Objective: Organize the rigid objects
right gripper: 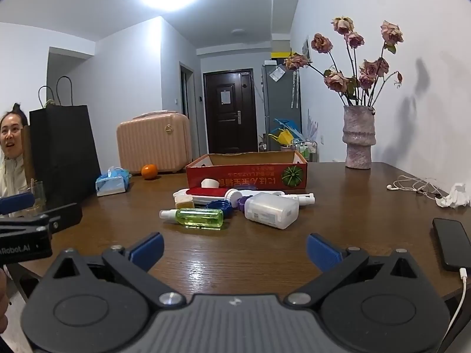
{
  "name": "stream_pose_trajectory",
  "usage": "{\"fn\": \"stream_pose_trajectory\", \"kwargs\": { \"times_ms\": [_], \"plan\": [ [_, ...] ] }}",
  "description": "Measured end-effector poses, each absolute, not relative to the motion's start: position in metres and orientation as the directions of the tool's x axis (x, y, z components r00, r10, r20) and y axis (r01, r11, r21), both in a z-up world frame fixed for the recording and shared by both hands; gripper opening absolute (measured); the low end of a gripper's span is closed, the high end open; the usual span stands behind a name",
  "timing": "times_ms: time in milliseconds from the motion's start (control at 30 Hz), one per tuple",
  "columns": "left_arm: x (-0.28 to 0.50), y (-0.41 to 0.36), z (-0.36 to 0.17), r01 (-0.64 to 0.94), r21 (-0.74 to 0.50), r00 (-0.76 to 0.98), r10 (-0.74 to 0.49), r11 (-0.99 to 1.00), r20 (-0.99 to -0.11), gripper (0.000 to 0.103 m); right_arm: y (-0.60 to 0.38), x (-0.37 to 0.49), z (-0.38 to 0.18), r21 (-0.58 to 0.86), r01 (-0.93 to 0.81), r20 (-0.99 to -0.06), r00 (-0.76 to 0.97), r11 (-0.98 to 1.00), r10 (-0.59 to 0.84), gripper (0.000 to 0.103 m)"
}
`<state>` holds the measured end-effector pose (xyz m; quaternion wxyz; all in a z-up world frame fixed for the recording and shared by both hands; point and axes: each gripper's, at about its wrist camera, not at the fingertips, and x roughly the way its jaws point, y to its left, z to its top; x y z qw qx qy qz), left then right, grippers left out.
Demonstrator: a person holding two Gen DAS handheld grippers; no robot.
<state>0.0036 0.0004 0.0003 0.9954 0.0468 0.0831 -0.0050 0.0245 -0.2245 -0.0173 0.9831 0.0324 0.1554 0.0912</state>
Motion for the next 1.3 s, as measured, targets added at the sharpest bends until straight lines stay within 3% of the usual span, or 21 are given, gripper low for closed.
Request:
{"fn": "stream_pose_trajectory", "kwargs": {
  "times_ms": [1300],
  "plan": [
    [0.0, 0.0005, 0.0014, 0.011, 0.092, 0.989, 0.003, 0.996, -0.149, 0.103, -0.2246, 0.0178, -0.0178, 0.067, -0.162, -0.299, 0.938, 0.984, 0.175, 0.103]
  ]
}}
